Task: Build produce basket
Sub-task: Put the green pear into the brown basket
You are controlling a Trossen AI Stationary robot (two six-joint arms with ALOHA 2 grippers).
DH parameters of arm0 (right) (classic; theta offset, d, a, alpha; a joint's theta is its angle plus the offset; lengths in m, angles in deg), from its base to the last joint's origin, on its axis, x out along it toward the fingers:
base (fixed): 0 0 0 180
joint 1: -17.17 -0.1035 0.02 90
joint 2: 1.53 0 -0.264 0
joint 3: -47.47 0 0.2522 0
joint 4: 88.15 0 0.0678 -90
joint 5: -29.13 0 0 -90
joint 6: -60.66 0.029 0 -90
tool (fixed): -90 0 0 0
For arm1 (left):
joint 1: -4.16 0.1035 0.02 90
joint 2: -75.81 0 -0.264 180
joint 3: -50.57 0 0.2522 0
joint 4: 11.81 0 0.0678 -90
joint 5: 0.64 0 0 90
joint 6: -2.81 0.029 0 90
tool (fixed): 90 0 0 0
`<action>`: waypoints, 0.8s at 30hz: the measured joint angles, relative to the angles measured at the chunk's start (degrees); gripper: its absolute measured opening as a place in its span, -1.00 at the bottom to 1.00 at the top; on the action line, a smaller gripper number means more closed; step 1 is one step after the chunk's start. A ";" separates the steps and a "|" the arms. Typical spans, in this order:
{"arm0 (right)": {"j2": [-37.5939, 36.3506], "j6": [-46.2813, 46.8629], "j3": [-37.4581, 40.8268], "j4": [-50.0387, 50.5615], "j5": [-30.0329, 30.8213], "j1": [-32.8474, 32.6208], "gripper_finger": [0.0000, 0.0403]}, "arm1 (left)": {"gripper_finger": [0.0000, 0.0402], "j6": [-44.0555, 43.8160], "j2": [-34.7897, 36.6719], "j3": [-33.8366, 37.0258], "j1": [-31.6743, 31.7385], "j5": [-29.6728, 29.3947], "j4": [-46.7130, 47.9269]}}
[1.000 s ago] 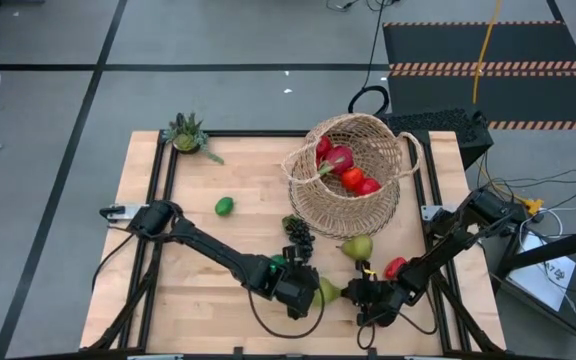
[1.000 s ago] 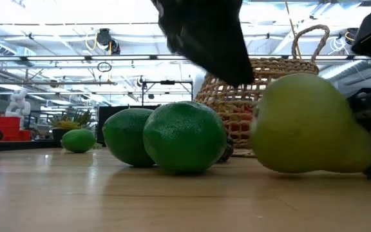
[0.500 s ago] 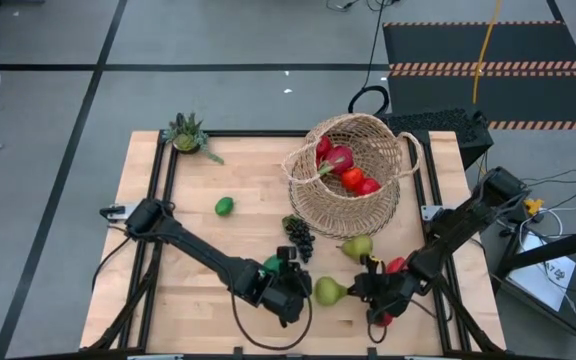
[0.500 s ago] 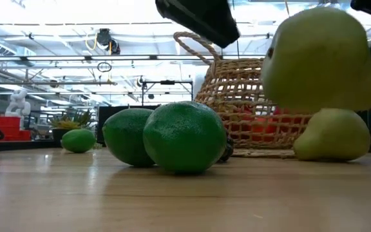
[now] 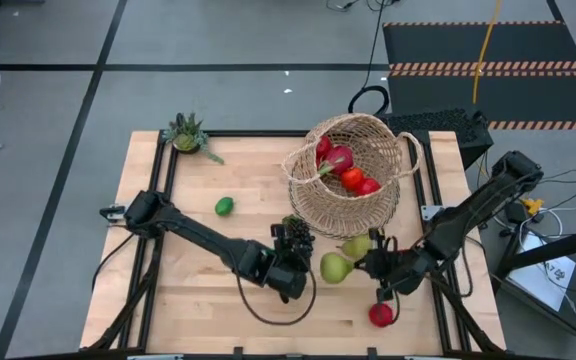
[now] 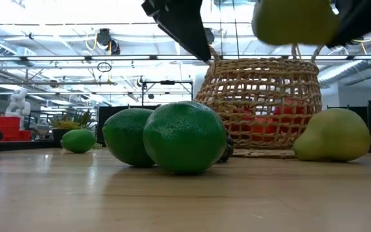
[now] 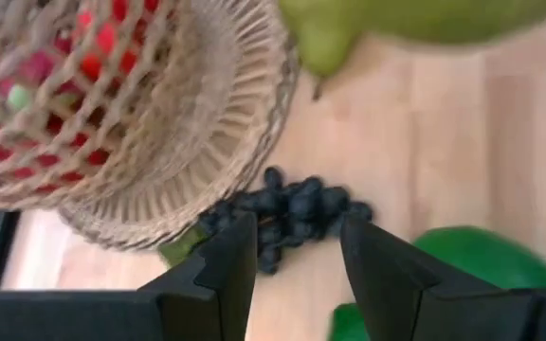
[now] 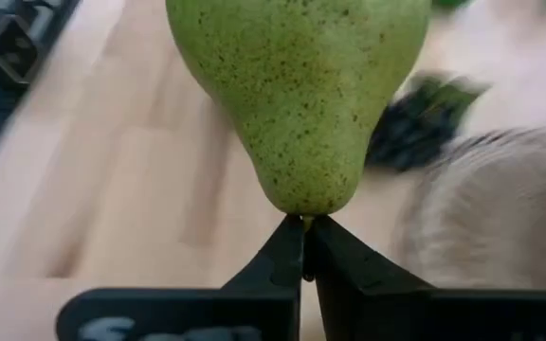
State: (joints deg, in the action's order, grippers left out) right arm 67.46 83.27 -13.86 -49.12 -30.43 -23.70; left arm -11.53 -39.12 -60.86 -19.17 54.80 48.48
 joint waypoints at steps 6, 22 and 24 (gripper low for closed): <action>-5.26 -10.17 -0.69 1.13 4.52 1.40 -0.98 | -0.22 2.69 3.69 1.91 1.72 0.49 -0.63; -19.71 -28.85 -0.65 -9.02 7.21 4.71 -0.96 | -0.22 14.46 29.98 42.04 12.03 15.14 -57.97; -20.83 -29.79 0.40 -10.09 7.11 5.43 -0.96 | -0.22 13.48 30.14 43.83 11.92 16.86 -61.45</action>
State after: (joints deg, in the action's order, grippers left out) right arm 46.63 53.48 -13.45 -59.21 -23.32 -18.26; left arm 1.95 -8.98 -17.03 -7.25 71.66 -12.96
